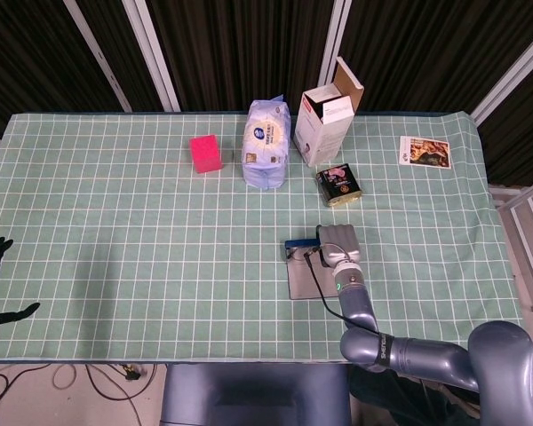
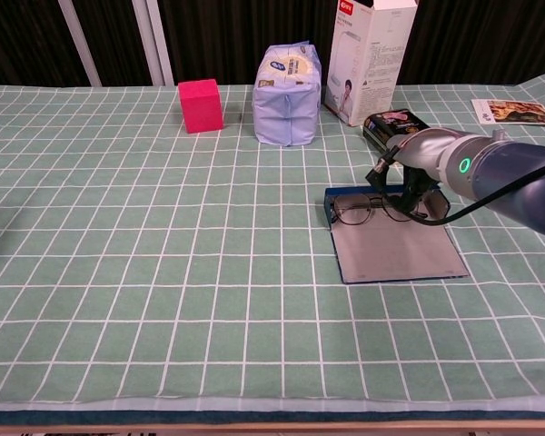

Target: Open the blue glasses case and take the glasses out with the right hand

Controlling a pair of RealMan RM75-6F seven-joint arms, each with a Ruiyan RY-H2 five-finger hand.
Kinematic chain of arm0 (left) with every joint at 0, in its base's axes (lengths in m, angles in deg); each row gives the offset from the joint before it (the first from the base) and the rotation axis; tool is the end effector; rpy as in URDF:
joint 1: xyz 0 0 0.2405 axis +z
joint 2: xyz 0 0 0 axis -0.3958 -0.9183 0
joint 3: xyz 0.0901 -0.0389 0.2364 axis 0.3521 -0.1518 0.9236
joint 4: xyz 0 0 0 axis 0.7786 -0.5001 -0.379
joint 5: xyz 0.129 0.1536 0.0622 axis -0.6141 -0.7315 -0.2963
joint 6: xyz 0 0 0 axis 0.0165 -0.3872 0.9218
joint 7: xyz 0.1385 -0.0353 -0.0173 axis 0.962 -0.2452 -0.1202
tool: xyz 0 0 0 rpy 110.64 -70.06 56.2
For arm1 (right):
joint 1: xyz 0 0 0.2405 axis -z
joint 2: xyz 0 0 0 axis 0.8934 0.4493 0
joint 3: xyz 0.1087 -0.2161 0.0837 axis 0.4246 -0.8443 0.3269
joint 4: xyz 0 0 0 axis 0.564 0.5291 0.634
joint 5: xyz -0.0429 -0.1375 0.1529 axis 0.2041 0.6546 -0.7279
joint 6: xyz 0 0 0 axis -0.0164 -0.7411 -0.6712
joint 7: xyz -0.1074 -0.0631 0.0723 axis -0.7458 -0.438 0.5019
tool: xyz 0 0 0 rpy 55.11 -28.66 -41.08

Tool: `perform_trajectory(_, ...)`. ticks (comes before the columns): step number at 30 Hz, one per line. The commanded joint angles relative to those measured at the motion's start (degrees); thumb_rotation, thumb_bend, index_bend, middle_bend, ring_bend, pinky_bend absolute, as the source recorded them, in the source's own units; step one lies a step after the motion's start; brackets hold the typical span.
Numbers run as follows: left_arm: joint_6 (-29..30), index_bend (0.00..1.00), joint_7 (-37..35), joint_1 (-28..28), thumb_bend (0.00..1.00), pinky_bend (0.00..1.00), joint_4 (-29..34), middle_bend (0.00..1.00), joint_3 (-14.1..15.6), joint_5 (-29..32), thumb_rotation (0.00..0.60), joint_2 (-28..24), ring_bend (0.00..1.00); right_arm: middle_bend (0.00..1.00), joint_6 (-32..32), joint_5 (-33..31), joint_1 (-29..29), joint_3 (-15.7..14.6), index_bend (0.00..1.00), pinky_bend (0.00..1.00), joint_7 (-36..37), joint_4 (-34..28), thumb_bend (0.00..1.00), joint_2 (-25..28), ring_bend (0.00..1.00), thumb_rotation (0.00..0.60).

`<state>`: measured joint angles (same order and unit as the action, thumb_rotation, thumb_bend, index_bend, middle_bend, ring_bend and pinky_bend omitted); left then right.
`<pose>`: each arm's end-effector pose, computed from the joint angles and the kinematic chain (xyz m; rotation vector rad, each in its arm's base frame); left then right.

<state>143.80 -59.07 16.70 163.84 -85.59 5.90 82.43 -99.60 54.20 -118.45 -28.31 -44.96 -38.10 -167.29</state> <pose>-0.3269 0.1923 0.1682 -1.2443 -1.1796 -0.8934 -0.1304 -0.3703 -0.0446 1.6745 -1.0506 0.4908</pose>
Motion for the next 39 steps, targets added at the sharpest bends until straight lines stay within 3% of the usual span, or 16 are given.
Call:
perform_trajectory(1,0.0,0.0,0.0,0.0,0.0,0.0,0.0,0.0,0.0,0.0,0.6,0.0,0.0,0.97,0.0,-0.1,0.0,-0.1,0.39,1.0,-0.1,0.1,0.57,-0.1,1.0,0.6)
perform_trajectory(39,-0.1,0.0,-0.2,0.0,0.0,0.0,0.0,0.0,0.0,0.0,0.6,-0.1,0.0,0.97,-0.5,-0.1,0.2,0.4,0.47,1.0,-0.3,0.3,0.59,-0.5,1.0,0.6)
